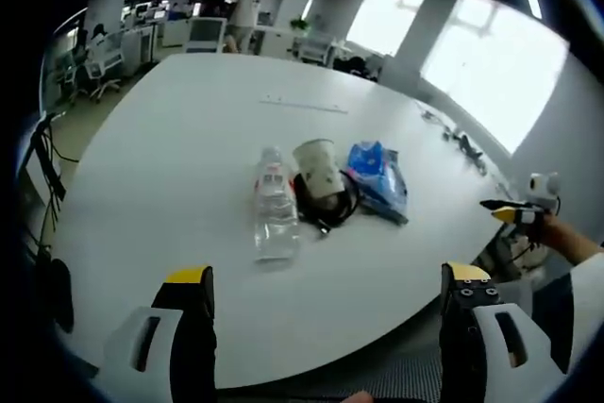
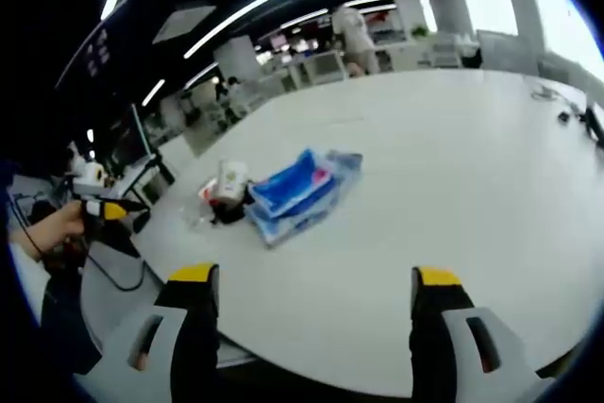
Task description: Arrange the tabletop items into an orderly group along one side of the table until the central work area is clear of visible clutter.
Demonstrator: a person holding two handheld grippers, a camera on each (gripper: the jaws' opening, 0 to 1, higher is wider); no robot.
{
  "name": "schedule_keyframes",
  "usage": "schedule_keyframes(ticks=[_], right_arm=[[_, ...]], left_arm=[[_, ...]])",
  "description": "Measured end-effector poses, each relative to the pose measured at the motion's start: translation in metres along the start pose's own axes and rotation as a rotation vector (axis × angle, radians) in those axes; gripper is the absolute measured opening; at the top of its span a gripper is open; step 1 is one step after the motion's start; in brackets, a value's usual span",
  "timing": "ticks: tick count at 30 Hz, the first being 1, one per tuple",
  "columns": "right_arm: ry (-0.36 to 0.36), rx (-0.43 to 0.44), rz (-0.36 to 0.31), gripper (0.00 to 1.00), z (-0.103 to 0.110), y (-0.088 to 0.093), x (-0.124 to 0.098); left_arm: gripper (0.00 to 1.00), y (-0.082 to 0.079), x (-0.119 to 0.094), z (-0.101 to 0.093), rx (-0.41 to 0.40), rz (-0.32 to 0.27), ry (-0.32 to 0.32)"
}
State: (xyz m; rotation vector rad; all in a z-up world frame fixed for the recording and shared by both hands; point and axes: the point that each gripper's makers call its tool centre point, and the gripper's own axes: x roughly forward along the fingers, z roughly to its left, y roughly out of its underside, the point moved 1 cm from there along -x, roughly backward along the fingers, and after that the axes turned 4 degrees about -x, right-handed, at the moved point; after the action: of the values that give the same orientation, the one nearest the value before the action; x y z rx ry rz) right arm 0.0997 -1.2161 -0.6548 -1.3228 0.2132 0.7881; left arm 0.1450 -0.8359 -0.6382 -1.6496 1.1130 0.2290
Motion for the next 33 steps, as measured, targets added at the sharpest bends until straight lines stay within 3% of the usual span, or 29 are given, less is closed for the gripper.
schedule_keyframes(ticks=[33], right_arm=[[-0.028,-0.004,0.014,0.79,-0.0061,0.0014,0.0025]], left_arm=[[1.0,0.0027,-0.0052,-0.0007,-0.008,0.003,-0.031]])
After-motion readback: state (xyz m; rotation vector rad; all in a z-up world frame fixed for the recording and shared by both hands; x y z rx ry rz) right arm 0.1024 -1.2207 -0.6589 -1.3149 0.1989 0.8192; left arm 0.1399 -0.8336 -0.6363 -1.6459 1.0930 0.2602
